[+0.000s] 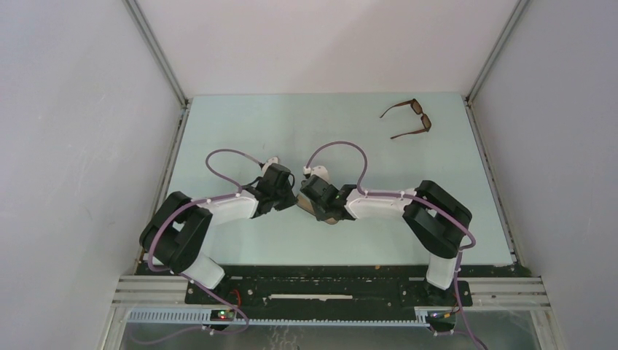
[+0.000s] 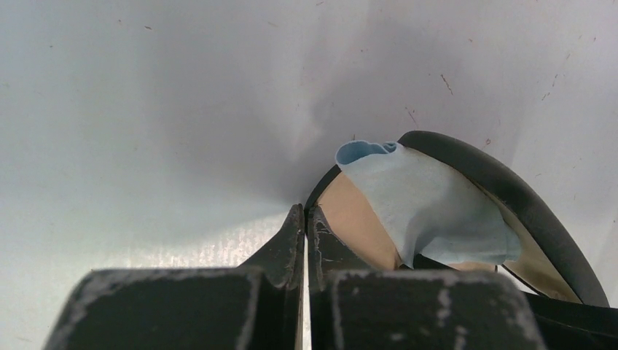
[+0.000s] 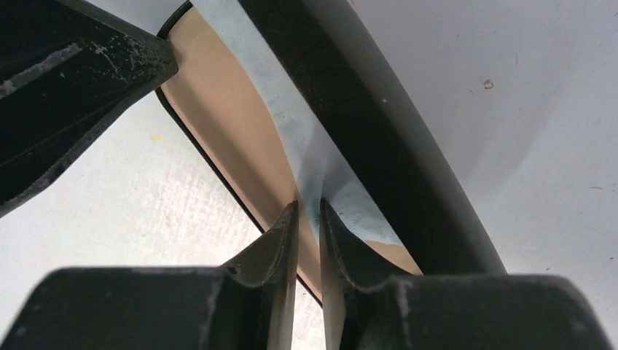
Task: Organize the sunglasses
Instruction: Adjust the glasses cleaning cloth in the sunglasses case.
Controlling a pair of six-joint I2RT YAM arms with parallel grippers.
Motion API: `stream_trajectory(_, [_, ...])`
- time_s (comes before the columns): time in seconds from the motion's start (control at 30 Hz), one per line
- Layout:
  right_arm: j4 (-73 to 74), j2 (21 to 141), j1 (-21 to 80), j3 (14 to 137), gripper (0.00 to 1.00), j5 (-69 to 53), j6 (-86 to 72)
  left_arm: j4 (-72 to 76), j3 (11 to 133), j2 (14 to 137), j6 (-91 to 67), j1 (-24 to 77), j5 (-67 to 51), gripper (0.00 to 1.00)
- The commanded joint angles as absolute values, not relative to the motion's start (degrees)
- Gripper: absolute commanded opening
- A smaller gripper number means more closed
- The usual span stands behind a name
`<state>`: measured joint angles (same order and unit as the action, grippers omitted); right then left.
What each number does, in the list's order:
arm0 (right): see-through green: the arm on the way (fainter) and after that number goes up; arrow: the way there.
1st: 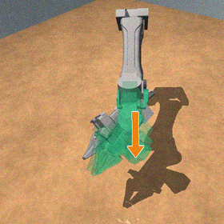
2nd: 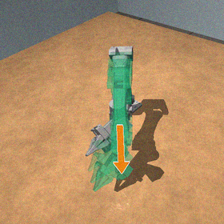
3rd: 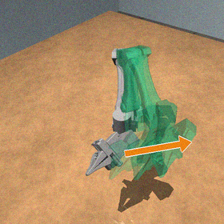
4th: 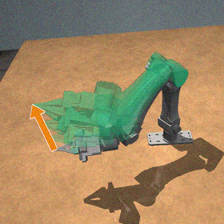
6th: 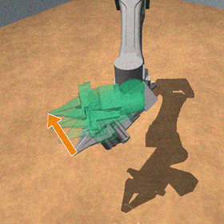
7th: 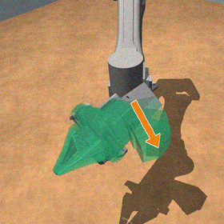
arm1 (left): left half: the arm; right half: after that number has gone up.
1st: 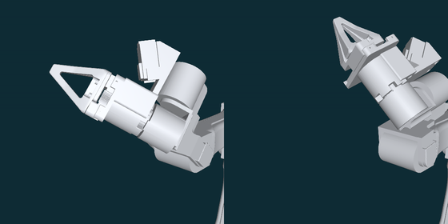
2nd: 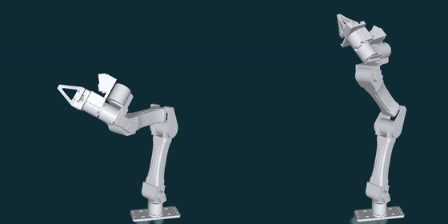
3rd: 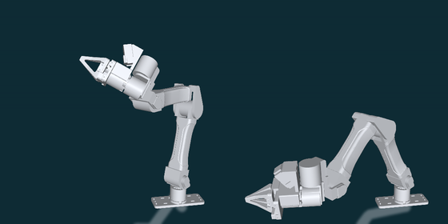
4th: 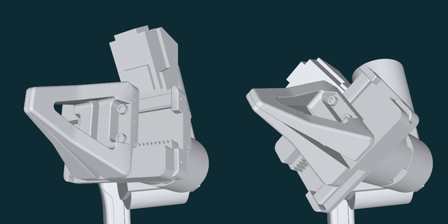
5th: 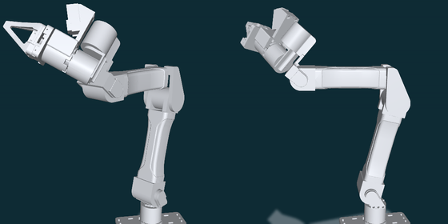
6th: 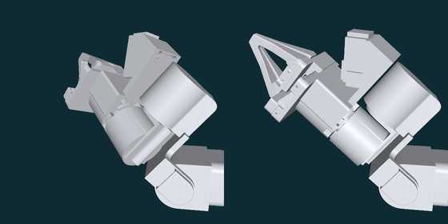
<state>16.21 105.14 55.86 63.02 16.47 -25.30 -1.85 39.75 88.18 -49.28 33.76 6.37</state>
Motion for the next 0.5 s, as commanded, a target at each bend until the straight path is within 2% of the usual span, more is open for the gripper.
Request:
stream_trajectory(0.0, [18.85,107.14,56.38,63.37,0.22,18.41,-23.60,-3.86,40.86,86.93,-48.25,34.01,9.02,0.00])
stream_trajectory(0.07, [18.90,107.11,56.43,63.37,0.20,18.94,-23.50,-3.87,40.75,86.92,-48.25,34.00,9.10,0.00])
stream_trajectory(0.27, [19.16,106.59,56.48,63.32,0.00,19.08,-23.30,-3.92,40.78,86.82,-48.16,34.01,9.10,0.00])
stream_trajectory(0.47, [18.83,103.67,56.65,62.37,0.00,18.68,-23.06,-4.12,40.73,86.30,-48.08,34.03,9.55,0.00])
